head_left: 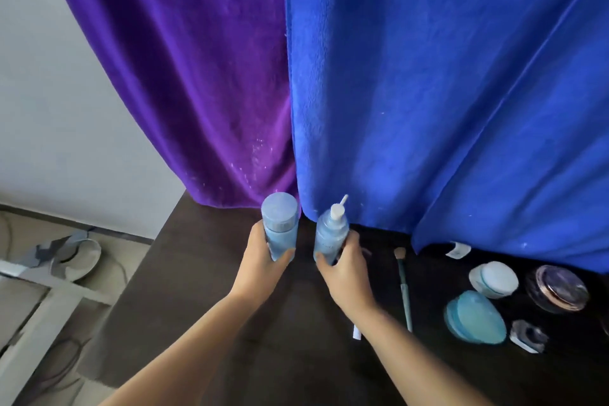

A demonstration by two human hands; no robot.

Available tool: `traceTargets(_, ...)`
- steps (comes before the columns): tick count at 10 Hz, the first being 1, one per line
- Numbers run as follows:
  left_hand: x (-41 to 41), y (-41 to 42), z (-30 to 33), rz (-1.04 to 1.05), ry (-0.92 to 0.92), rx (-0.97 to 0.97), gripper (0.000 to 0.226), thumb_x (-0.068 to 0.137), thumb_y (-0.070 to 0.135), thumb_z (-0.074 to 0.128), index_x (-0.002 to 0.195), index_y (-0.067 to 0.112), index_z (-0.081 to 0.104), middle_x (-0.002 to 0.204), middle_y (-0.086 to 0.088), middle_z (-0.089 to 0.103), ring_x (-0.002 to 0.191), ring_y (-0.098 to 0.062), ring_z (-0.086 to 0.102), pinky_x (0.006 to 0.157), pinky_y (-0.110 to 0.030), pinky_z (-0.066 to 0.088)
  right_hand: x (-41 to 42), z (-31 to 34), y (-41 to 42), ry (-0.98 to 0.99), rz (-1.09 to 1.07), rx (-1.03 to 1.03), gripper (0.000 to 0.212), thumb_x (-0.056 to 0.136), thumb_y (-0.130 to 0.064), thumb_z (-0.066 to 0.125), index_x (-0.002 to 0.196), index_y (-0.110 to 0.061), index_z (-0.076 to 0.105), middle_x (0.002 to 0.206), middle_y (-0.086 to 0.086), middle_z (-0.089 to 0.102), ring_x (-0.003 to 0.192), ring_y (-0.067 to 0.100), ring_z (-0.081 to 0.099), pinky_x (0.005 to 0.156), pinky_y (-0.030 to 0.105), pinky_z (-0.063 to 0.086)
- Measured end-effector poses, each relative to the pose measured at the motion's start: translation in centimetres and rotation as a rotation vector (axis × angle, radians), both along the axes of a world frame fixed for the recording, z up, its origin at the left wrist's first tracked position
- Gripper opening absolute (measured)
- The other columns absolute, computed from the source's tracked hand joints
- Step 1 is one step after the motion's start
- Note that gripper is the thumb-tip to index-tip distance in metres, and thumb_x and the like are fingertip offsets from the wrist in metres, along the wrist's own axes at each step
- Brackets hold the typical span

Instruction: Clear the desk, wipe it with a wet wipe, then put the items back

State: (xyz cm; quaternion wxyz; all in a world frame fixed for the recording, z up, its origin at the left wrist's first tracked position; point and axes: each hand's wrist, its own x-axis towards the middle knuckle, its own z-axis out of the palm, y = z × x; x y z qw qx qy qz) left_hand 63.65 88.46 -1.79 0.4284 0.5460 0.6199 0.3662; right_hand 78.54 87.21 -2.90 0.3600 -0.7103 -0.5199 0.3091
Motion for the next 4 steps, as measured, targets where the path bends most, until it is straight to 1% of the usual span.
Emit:
traceTargets(1, -0.5, 0.7, -1.0, -0.017, 0.006, -0.014, 0.042, 0.076, 0.015, 0.064, 0.094, 0.045, 0.041, 0.106, -0.002, 0.054, 0.098, -0.019, 0.06, 0.087, -0.038, 0.051, -0.3, -0.4, 0.3, -0.037, -0.014, 0.002, 0.047, 0.072, -0.014, 0.075, 0.111, -0.004, 0.051, 0.107, 0.009, 0.066, 0.098, 0.024, 0.062, 0.069, 0.008, 0.029)
traceTargets(2, -0.8, 1.2, -1.9, -0.021, 0.014, -0.018, 0.044, 0.079, 0.012, 0.065, 0.099, 0.041, 0.039, 0.108, -0.001, 0.053, 0.097, -0.017, 0.061, 0.086, -0.037, 0.052, -0.4, -0.9, 0.6, -0.062, -0.012, 0.024, 0.047, 0.074, -0.016, 0.075, 0.113, -0.004, 0.051, 0.11, 0.009, 0.066, 0.101, 0.024, 0.061, 0.07, 0.006, 0.027)
traceTargets(3, -1.1, 1.2, -2.1, -0.068, 0.039, -0.038, 0.05, 0.078, 0.012, 0.068, 0.116, 0.029, 0.039, 0.117, 0.0, 0.052, 0.106, -0.016, 0.058, 0.091, -0.037, 0.05, -0.3, -1.3, 0.3, -0.077, 0.031, 0.005, 0.069, 0.073, -0.023, 0.076, 0.13, -0.006, 0.041, 0.128, 0.006, 0.057, 0.117, 0.019, 0.053, 0.083, 0.006, 0.029)
traceTargets(4, -1.9, 0.6, -1.6, -0.078, 0.101, 0.024, 0.08, 0.072, 0.02, 0.075, 0.136, 0.024, 0.028, 0.136, 0.002, 0.04, 0.122, -0.012, 0.044, 0.102, -0.033, 0.039, -0.1, -0.9, -0.8, -0.042, 0.087, -0.01, 0.094, 0.075, -0.034, 0.074, 0.146, -0.012, 0.016, 0.149, 0.005, 0.033, 0.136, 0.017, 0.032, 0.106, 0.023, 0.027)
